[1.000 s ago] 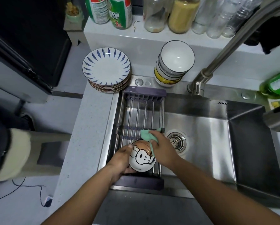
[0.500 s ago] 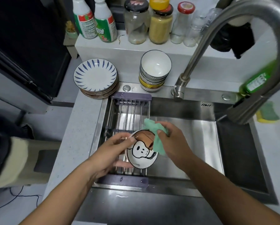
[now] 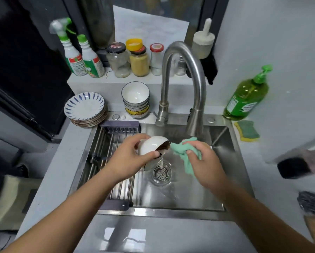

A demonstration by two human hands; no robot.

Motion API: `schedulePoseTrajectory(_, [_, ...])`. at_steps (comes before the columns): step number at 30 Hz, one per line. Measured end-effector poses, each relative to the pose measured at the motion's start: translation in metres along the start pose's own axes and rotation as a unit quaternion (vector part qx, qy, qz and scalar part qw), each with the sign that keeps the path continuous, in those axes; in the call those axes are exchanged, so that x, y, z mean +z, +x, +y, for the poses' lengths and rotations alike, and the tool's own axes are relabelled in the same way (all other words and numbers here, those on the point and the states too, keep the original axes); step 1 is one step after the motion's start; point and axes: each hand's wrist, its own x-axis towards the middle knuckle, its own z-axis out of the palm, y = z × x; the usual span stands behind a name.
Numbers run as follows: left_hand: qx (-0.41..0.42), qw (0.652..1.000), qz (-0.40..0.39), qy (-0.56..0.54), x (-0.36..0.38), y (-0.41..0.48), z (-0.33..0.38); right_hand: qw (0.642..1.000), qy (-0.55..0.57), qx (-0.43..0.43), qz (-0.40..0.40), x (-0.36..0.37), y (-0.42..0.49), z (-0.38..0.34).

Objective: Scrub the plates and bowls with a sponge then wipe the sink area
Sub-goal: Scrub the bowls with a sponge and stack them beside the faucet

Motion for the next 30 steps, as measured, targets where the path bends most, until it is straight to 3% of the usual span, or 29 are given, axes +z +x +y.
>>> schedulePoseTrajectory(3, [0.028, 0.998, 0.028, 0.052, 0.012, -0.004, 0.019, 0.999, 0.036, -0.012, -0.004, -0.018, -0.007, -0.003])
schedulePoseTrajectory(7, [0.013, 0.999, 0.044, 0.023, 0.019, -0.014, 0.036, 0.997, 0.070, -0.020, -0.012, -0.028, -0.013, -0.008])
schedulePoseTrajectory(11, [-0.015, 0.996, 0.064, -0.062, 0.023, -0.025, 0.044, 0.996, 0.073, -0.055, -0.006, -0.028, -0.022, -0.016])
schedulePoseTrajectory(14, [-0.062, 0.984, 0.046, -0.162, 0.023, -0.033, 0.048, 0.988, 0.011, -0.154, -0.020, -0.024, -0.027, -0.026])
schedulePoseTrajectory(17, [-0.093, 0.963, 0.024, -0.252, 0.019, -0.037, 0.056, 0.925, -0.175, -0.330, -0.071, -0.018, -0.022, -0.034])
schedulePoseTrajectory(20, [-0.092, 0.943, 0.042, -0.319, 0.007, -0.040, 0.062, 0.866, -0.319, -0.361, -0.133, -0.017, -0.020, -0.043])
schedulePoseTrajectory(22, [-0.089, 0.936, 0.063, -0.335, 0.003, -0.039, 0.063, 0.886, -0.275, -0.342, -0.149, -0.011, -0.029, -0.052])
schedulePoseTrajectory(25, [-0.078, 0.929, 0.095, -0.348, 0.004, -0.043, 0.062, 0.963, -0.023, -0.188, -0.190, 0.006, -0.049, -0.084])
schedulePoseTrajectory(27, [-0.073, 0.924, 0.101, -0.360, 0.005, -0.045, 0.059, 0.959, 0.149, -0.097, -0.222, 0.015, -0.053, -0.100])
schedulePoseTrajectory(29, [-0.080, 0.917, 0.107, -0.377, 0.002, -0.047, 0.057, 0.956, 0.160, -0.105, -0.222, 0.020, -0.053, -0.102])
schedulePoseTrajectory(30, [-0.088, 0.913, 0.108, -0.384, -0.001, -0.048, 0.057, 0.963, 0.091, -0.142, -0.212, 0.019, -0.052, -0.100])
